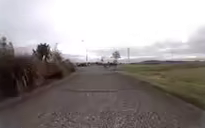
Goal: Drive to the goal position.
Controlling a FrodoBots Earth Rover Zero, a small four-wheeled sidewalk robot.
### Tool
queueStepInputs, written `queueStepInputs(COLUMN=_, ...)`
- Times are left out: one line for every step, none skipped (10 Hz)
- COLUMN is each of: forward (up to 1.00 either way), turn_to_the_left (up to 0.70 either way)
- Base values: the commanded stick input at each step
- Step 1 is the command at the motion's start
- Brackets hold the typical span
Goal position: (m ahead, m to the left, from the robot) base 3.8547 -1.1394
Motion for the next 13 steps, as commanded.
queueStepInputs(forward=1.00, turn_to_the_left=0.00)
queueStepInputs(forward=1.00, turn_to_the_left=0.00)
queueStepInputs(forward=1.00, turn_to_the_left=0.00)
queueStepInputs(forward=1.00, turn_to_the_left=0.00)
queueStepInputs(forward=1.00, turn_to_the_left=0.00)
queueStepInputs(forward=1.00, turn_to_the_left=0.00)
queueStepInputs(forward=1.00, turn_to_the_left=0.00)
queueStepInputs(forward=1.00, turn_to_the_left=0.00)
queueStepInputs(forward=1.00, turn_to_the_left=0.00)
queueStepInputs(forward=1.00, turn_to_the_left=0.00)
queueStepInputs(forward=1.00, turn_to_the_left=0.00)
queueStepInputs(forward=1.00, turn_to_the_left=0.00)
queueStepInputs(forward=1.00, turn_to_the_left=0.00)
